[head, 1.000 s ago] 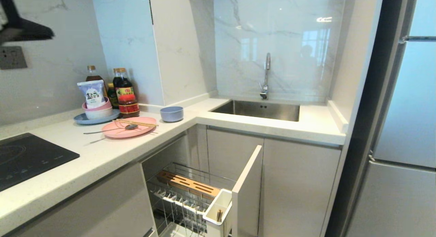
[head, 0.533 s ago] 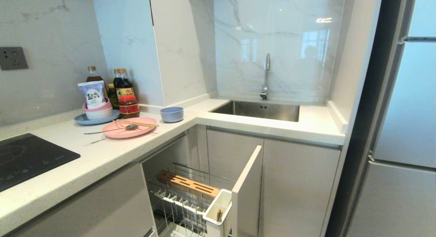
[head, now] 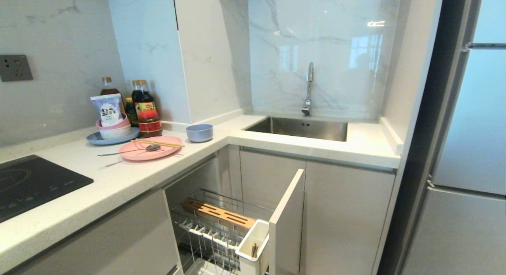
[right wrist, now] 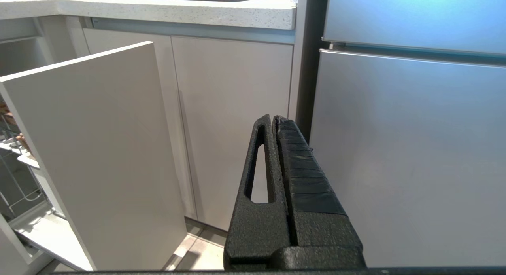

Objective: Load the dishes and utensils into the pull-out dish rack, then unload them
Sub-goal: Pick up the chopsticks and place it in the cupboard

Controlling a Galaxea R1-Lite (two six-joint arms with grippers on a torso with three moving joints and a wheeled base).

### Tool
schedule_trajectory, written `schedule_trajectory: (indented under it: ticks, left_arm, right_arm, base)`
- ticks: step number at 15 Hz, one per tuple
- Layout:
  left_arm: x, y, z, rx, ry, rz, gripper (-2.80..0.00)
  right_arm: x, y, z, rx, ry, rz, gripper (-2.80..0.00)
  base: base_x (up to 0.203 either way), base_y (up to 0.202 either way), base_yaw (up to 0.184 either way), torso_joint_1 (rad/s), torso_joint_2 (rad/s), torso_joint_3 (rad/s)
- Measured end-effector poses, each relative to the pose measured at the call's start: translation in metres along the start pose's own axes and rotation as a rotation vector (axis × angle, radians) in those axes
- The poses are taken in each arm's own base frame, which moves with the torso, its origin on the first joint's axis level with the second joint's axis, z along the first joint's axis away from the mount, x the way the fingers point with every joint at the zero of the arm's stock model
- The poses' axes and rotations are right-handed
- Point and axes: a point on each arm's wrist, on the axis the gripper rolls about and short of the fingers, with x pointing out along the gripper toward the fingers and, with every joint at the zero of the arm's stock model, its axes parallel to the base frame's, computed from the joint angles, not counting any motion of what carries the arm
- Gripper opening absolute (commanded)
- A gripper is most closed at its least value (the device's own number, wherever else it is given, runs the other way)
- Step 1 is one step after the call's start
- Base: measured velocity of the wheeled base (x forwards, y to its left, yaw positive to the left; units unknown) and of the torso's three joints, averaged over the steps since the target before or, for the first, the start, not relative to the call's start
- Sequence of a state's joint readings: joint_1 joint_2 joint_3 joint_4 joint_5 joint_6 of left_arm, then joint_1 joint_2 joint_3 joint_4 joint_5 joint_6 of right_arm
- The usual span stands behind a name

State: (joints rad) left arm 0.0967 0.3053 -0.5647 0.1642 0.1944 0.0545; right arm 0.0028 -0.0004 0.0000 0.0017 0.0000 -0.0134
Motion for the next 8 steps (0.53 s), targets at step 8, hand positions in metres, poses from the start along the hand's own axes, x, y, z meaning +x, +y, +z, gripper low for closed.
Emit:
schedule_trajectory:
  ticks: [8]
  left_arm:
    - [-0.016,0.002,-0.086,-0.005,0.006,-0.135,-2.8]
  right_arm:
    - [0.0,0.0,0.0,0.0,0.0,0.0,-2.8]
  base:
    - [0.0,0.0,0.0,0.0,0.0,0.0]
